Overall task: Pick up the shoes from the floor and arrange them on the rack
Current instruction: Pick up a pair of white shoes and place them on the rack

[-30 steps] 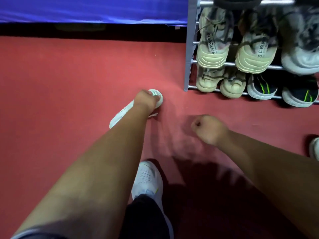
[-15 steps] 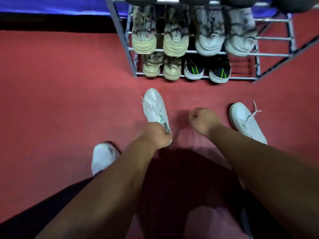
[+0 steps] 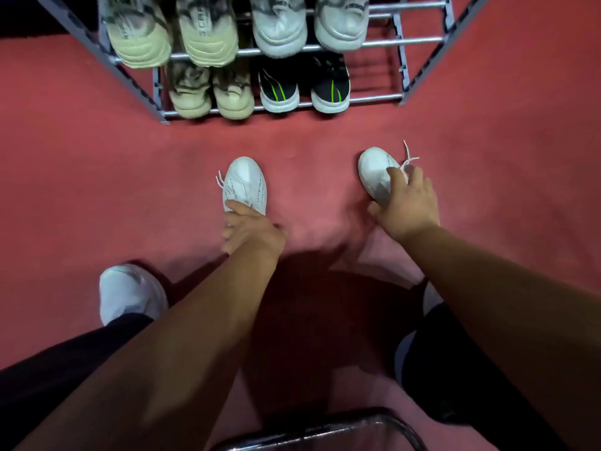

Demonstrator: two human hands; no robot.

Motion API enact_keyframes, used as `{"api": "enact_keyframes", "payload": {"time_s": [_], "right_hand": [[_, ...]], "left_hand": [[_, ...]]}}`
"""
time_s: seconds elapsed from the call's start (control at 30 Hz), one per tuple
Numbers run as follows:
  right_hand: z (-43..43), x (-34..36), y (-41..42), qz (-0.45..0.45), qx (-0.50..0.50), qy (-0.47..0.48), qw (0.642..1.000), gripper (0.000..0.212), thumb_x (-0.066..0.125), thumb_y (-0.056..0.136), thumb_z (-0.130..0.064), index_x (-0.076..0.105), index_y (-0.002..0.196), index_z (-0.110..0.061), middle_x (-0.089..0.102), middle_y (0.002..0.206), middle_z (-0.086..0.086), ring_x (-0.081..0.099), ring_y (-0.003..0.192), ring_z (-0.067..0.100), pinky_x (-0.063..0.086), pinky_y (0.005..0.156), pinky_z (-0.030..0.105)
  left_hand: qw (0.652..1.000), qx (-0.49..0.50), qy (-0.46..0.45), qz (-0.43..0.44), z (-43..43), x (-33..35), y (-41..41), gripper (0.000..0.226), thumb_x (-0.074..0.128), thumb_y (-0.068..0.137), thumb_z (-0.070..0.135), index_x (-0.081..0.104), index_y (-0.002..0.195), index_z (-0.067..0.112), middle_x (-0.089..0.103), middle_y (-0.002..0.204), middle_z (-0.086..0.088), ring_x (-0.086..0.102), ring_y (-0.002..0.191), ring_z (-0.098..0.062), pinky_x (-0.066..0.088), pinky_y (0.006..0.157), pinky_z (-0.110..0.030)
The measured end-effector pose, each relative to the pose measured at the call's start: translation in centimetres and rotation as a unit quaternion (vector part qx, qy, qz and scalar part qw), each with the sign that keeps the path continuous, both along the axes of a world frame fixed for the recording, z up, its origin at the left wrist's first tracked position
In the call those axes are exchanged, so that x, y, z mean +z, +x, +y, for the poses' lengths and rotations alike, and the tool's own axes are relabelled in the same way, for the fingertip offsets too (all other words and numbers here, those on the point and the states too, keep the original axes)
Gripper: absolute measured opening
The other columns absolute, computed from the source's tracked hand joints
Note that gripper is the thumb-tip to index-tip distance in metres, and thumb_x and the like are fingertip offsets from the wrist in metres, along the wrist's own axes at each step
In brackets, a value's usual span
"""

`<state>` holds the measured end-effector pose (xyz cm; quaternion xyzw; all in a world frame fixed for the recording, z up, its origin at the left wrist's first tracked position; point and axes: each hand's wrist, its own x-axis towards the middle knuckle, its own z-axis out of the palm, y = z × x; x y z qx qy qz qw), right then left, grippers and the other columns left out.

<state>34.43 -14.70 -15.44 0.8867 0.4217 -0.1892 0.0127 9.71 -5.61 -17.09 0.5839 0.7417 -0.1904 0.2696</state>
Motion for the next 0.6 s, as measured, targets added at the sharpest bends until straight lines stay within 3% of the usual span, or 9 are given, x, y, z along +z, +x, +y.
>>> {"api": "enact_keyframes", "payload": {"time_s": [0.1,0.2,0.3,0.5,0.6], "right_hand": [[-1.6,-1.5,1.4,0.003,-0.042,-0.104,0.994,0.108,0.076,0.075,-0.06,0.022,0.163,-0.028,0.029,0.158,0.018,0.041,0.136,0.044,0.033,0.116,0.049],[-3.1,-2.6,1.4,0.043,-0.078,-0.144,0.986,0.106,0.072,0.083,-0.052,0.011,0.166,-0.029,0.031,0.155,0.017,0.042,0.135,0.044,0.032,0.115,0.049],[-2.9,-2.7,1.1,0.043,-0.098,-0.123,0.987,0.095,0.069,0.087,-0.035,0.015,0.164,-0.027,0.038,0.147,0.018,0.044,0.13,0.044,0.036,0.11,0.049],[-1.6,0.2,-1.6,0.1,-0.131,-0.082,0.983,0.089,0.071,0.087,-0.044,0.024,0.159,-0.021,0.041,0.144,0.019,0.043,0.132,0.044,0.042,0.107,0.05],[-1.7,3.8,-4.0,0.11,-0.093,-0.045,0.989,0.089,0.068,0.09,-0.048,0.024,0.159,-0.012,0.044,0.142,0.024,0.045,0.13,0.044,0.04,0.11,0.047]], "left_hand": [[0.999,-0.011,0.02,0.026,-0.6,-2.1,-0.2,0.128,0.077,0.082,0.054,-0.007,0.161,-0.004,0.032,0.145,-0.019,0.045,0.123,-0.036,0.05,0.091,-0.046],[0.999,0.021,0.04,0.009,-1.8,-3.3,-1.4,0.121,0.073,0.088,0.047,-0.004,0.156,-0.018,0.035,0.144,-0.031,0.047,0.127,-0.041,0.048,0.098,-0.047],[0.998,0.017,0.054,-0.036,-2.5,-3.2,-2.5,0.117,0.073,0.087,0.045,0.003,0.155,-0.02,0.036,0.143,-0.036,0.048,0.127,-0.046,0.048,0.1,-0.051],[0.995,-0.031,0.053,-0.072,-2.3,0.5,-2.0,0.111,0.074,0.086,0.047,0.015,0.157,-0.014,0.04,0.15,-0.029,0.044,0.137,-0.042,0.04,0.111,-0.047],[0.99,-0.05,0.064,-0.115,-2.7,4.3,-1.5,0.093,0.075,0.085,0.045,0.035,0.149,-0.008,0.049,0.141,-0.024,0.052,0.129,-0.041,0.047,0.103,-0.047]]}}
